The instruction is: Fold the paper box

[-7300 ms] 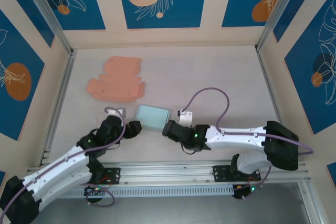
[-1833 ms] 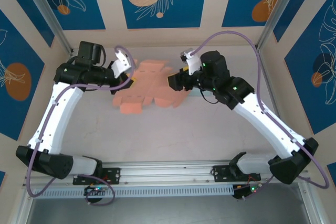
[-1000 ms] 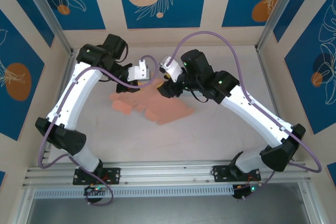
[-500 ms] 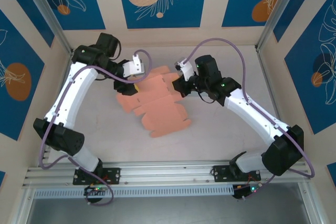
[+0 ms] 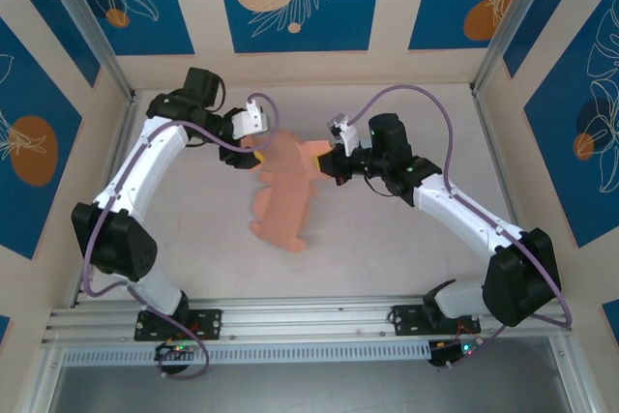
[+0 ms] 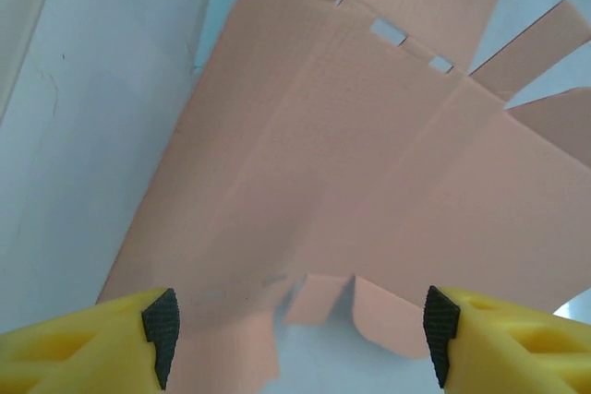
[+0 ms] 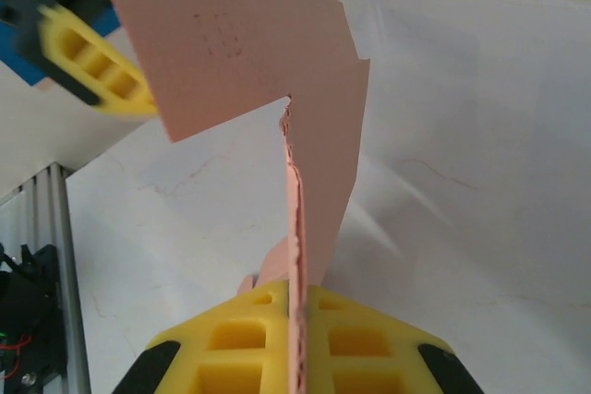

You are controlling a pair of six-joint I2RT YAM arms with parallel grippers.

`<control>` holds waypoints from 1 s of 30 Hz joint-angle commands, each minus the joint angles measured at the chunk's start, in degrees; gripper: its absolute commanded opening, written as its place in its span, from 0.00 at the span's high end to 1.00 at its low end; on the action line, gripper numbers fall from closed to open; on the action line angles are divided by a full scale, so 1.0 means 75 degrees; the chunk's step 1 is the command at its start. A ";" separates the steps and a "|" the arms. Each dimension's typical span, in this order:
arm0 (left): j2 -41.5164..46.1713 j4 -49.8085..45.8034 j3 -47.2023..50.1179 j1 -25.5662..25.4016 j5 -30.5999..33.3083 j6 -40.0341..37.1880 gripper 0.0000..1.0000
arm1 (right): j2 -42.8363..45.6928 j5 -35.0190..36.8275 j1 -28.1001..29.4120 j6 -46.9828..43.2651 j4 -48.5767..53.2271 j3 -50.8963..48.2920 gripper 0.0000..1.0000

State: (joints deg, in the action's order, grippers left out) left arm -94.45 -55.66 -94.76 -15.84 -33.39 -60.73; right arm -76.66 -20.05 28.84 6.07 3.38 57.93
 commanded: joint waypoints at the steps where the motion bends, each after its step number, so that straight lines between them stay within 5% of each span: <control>1: -0.0168 0.0684 -0.0054 0.0242 -0.0785 -0.0715 0.32 | 0.0018 -0.0678 -0.0025 -0.0165 -0.0450 0.0080 1.00; 5: -0.0613 0.0171 -0.0594 0.0513 -0.1472 -0.1026 0.34 | 0.0044 -0.0899 -0.0025 -0.0231 -0.0451 0.0161 1.00; 11: -0.0552 0.0732 -0.0586 0.0668 -0.1128 -0.0725 0.33 | 0.0058 -0.0825 -0.0025 -0.0326 -0.0255 0.0228 1.00; 19: -0.0279 0.1046 -0.0654 0.1175 -0.1946 -0.0614 0.30 | -0.0014 -0.1099 -0.0037 -0.0388 -0.0278 0.0244 1.00; 30: -0.0461 0.0183 -0.0452 0.1098 -0.2234 -0.1284 0.41 | -0.0227 -0.1253 -0.0037 -0.0199 -0.0578 0.0327 1.00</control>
State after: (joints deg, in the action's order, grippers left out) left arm -98.21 -51.94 -99.13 -7.18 -46.65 -67.75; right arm -77.62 -27.73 28.77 4.51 0.45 58.61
